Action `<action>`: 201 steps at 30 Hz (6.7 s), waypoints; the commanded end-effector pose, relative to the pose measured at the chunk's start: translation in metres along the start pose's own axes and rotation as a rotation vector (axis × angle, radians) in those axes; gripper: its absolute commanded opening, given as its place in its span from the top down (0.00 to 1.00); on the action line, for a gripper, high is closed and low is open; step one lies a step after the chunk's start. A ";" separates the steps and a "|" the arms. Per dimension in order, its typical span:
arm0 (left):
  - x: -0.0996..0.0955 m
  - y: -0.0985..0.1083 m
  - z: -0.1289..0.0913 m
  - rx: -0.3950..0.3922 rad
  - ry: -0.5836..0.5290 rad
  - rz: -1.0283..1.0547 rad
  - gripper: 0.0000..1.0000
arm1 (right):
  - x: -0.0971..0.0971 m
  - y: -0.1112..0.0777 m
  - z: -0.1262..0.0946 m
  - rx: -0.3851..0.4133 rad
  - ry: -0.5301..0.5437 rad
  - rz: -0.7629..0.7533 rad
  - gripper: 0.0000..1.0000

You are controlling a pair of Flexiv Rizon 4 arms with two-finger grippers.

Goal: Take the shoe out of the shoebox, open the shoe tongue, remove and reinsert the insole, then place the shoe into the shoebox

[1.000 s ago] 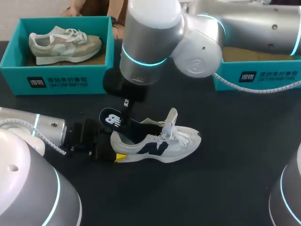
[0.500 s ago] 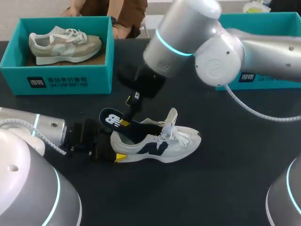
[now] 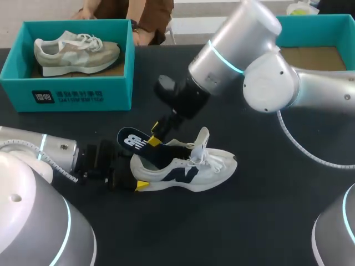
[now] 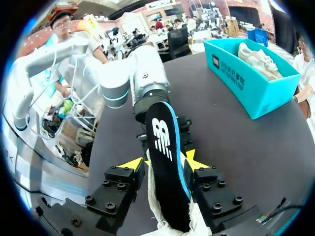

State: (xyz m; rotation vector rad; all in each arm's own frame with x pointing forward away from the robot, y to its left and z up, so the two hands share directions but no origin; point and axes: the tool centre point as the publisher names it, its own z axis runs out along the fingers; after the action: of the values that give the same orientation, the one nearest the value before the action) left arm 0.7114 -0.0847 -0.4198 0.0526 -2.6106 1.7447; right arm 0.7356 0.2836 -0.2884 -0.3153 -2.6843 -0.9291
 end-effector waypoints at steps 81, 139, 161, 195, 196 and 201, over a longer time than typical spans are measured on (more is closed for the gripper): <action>0.002 0.004 0.005 -0.003 0.000 -0.001 1.00 | -0.017 0.106 -0.061 -0.257 0.307 -0.142 1.00; 0.002 0.004 0.005 -0.003 0.000 -0.001 1.00 | 0.009 0.158 -0.192 -0.614 0.111 0.274 1.00; 0.002 0.004 0.005 -0.003 0.000 -0.001 1.00 | 0.081 0.163 -0.293 -0.814 0.163 0.318 1.00; 0.002 0.004 0.005 -0.003 0.000 -0.001 1.00 | 0.190 0.135 -0.283 -0.861 0.230 0.421 1.00; 0.002 0.004 0.005 -0.003 0.000 -0.001 1.00 | 0.192 0.134 -0.282 -0.867 0.223 0.426 1.00; 0.002 0.004 0.005 -0.003 0.000 -0.001 1.00 | 0.200 0.127 -0.279 -0.873 0.213 0.446 1.00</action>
State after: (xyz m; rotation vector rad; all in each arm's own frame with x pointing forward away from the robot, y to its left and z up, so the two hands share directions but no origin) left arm 0.7115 -0.0847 -0.4199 0.0525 -2.6106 1.7445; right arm 0.6496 0.2308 0.0658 -0.8556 -1.7697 -1.7670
